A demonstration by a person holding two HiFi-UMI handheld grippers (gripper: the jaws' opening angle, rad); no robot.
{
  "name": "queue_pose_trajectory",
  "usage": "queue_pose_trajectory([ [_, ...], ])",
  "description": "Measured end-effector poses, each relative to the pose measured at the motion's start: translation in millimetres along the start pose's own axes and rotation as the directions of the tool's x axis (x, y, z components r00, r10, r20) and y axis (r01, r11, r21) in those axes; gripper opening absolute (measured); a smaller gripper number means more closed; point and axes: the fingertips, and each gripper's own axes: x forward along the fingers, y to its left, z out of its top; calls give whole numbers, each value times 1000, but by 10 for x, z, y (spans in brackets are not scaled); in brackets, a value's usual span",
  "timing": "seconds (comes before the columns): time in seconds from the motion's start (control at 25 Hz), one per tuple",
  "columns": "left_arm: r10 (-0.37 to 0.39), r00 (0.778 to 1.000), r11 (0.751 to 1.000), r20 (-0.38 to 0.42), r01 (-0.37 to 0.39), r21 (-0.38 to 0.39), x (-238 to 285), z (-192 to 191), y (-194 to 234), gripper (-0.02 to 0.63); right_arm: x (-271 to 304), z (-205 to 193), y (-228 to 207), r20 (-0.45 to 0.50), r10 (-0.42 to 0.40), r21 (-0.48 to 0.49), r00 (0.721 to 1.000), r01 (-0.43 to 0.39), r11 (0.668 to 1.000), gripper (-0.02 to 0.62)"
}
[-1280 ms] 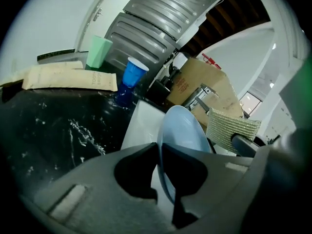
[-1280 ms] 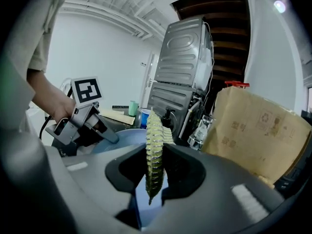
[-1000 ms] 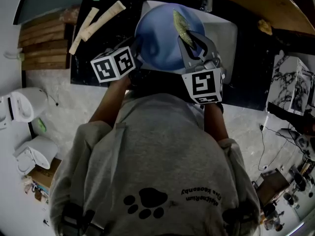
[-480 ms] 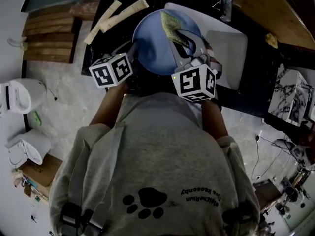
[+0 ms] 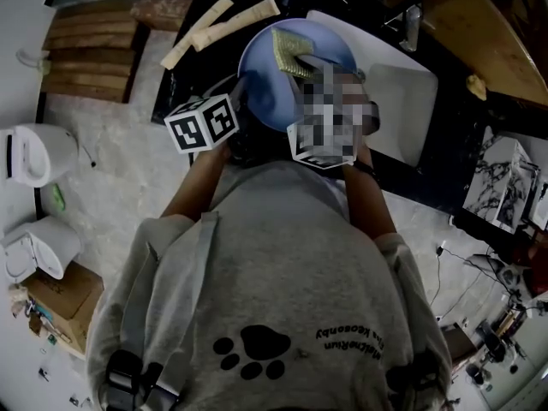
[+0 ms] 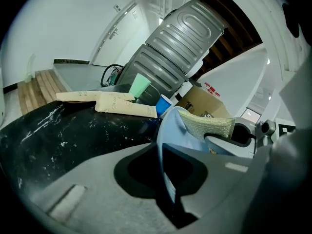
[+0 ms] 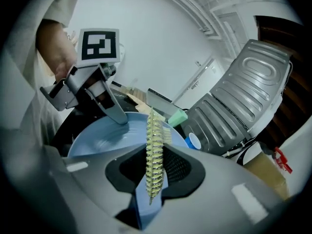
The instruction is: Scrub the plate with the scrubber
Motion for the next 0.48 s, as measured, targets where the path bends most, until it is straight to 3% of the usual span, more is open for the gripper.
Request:
queue_pose_trajectory([
  [0.48, 44, 998, 997, 51, -41, -62, -2, -43, 73, 25, 224, -26, 391, -30, 192, -81, 981, -194, 978, 75],
])
